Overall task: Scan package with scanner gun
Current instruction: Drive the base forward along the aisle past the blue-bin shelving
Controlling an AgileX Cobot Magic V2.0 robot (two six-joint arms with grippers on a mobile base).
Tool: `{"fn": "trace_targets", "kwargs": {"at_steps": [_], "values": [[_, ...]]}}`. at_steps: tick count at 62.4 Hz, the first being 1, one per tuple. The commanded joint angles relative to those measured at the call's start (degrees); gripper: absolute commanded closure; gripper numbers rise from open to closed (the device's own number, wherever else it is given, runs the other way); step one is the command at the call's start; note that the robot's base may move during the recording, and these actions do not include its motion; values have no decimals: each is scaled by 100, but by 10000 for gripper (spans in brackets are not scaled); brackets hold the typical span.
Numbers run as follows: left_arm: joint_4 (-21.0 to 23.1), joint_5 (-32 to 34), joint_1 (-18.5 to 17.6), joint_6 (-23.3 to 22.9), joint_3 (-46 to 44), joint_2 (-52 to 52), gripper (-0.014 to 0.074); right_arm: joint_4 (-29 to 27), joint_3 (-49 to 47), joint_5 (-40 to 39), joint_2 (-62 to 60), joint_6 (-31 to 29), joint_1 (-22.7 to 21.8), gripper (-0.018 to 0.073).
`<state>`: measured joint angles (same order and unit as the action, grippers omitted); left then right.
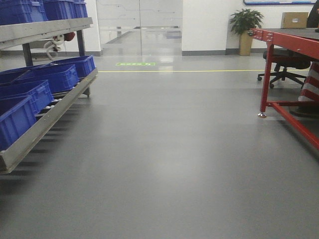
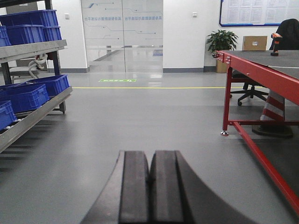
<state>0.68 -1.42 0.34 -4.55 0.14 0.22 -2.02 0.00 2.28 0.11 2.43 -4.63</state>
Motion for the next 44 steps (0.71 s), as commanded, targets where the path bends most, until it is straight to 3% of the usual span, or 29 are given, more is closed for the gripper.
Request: {"fn": "trace_targets", "kwargs": {"at_steps": [1, 44], "values": [[35, 78, 2, -13, -14, -22, 708, -21, 0, -105, -11, -40, -33, 728], [35, 78, 2, -13, -14, -22, 708, -21, 0, -105, -11, -40, -33, 728]]}}
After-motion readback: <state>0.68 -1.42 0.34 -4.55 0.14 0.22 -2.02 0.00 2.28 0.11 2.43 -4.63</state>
